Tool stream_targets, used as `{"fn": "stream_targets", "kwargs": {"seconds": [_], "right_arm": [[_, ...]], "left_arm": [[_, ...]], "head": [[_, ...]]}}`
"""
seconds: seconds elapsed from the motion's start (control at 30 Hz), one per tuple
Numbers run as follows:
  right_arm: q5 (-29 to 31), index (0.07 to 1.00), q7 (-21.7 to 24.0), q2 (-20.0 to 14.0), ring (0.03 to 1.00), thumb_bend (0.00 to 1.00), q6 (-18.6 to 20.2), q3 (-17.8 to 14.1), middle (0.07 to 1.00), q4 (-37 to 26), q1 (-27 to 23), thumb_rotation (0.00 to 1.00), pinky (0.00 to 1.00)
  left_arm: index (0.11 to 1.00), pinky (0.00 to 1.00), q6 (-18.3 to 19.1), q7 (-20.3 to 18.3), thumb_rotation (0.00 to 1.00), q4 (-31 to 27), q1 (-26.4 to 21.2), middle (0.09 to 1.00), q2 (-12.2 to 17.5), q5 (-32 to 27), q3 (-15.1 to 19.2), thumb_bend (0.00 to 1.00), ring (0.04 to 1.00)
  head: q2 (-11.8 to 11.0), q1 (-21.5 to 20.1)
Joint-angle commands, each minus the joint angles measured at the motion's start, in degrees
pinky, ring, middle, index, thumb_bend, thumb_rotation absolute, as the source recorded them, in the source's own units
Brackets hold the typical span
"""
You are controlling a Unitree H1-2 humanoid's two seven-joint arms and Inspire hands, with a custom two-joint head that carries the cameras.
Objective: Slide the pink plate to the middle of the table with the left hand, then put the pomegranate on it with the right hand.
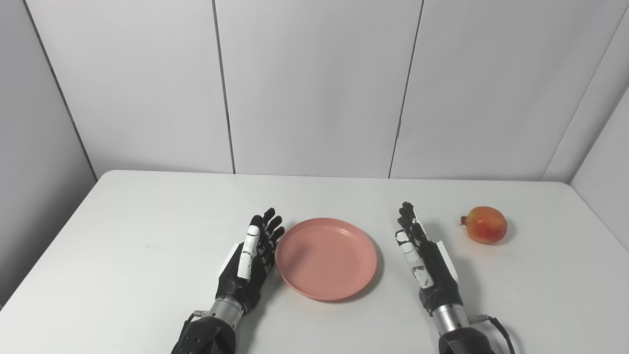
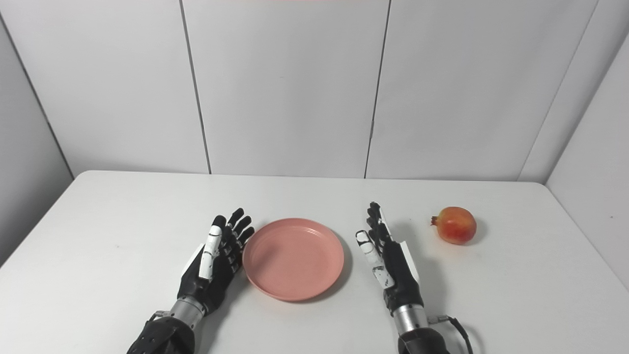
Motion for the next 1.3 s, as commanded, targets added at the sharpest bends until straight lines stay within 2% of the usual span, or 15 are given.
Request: {"fn": "stream_targets", "kwargs": {"seconds": [0.0, 0.13, 0.3, 0.57, 0.8, 0.97, 1.03, 1.13, 1.27], "right_arm": [[0.0, 1.0, -0.3, 0.6, 1.0, 0.77, 0.0, 0.3, 1.0, 0.7, -0.1, 0.89, 1.0], [-0.2, 1.0, -0.5, 0.6, 1.0, 0.77, 0.2, 0.3, 1.0, 0.6, -0.1, 0.89, 1.0], [-0.8, 1.0, -1.1, 0.6, 1.0, 0.77, 0.5, 0.1, 1.0, -0.1, -0.3, 0.9, 1.0], [-5.0, 1.0, -3.5, -0.7, 1.0, 0.72, -3.5, 0.2, 1.0, -1.7, -1.7, 0.94, 1.0], [-8.9, 1.0, -5.6, -2.6, 0.981, 0.7, -6.0, -0.2, 0.997, -3.3, -3.1, 0.98, 0.99], [-10.3, 1.0, -6.5, -3.9, 0.994, 0.73, -5.5, -0.5, 1.0, -4.9, -3.5, 0.94, 0.99], [-11.3, 1.0, -6.9, -4.7, 0.999, 0.69, -5.7, -0.7, 1.0, -5.4, -3.7, 0.93, 0.99], [-13.4, 1.0, -8.0, -6.1, 0.998, 0.67, -6.3, -1.0, 1.0, -5.9, -4.4, 0.92, 0.99], [-16.0, 1.0, -9.6, -7.3, 0.98, 0.7, -4.7, -1.9, 1.0, -6.4, -5.5, 0.92, 0.96]], "left_arm": [[0.997, 1.0, -1.7, -1.1, 1.0, -1.3, -0.5, 1.0, -0.5, -0.4, -0.5, 0.62, 1.0], [1.0, 1.0, -2.2, -0.8, 1.0, -1.0, -0.6, 1.0, -0.5, 0.1, -0.6, 0.62, 1.0], [0.998, 0.99, -4.7, 0.7, 1.0, 0.6, -1.6, 1.0, -0.4, 2.9, -0.7, 0.63, 1.0], [1.0, 1.0, -11.8, 3.6, 1.0, 5.1, -4.1, 1.0, -0.2, 8.5, -1.2, 0.55, 1.0], [1.0, 1.0, -15.1, 5.1, 1.0, 9.3, -6.1, 1.0, -0.2, 9.5, -0.6, 0.57, 1.0], [1.0, 1.0, -15.8, 4.7, 1.0, 11.1, -6.8, 1.0, -0.4, 8.5, -0.1, 0.56, 1.0], [1.0, 1.0, -15.7, 4.3, 1.0, 11.5, -7.0, 1.0, -0.6, 7.9, 0.1, 0.56, 1.0], [1.0, 1.0, -14.8, 3.9, 1.0, 11.8, -7.1, 1.0, -0.8, 7.0, 0.3, 0.57, 1.0], [1.0, 1.0, -13.3, 3.2, 1.0, 11.7, -7.1, 1.0, -1.0, 5.2, 0.7, 0.58, 1.0]], "head": [[0.1, 0.0], [0.1, -0.1], [0.2, -0.4], [0.1, -0.7], [0.2, -0.8], [0.3, -1.0], [0.4, -1.1], [0.5, -1.3], [0.5, -1.7]]}}
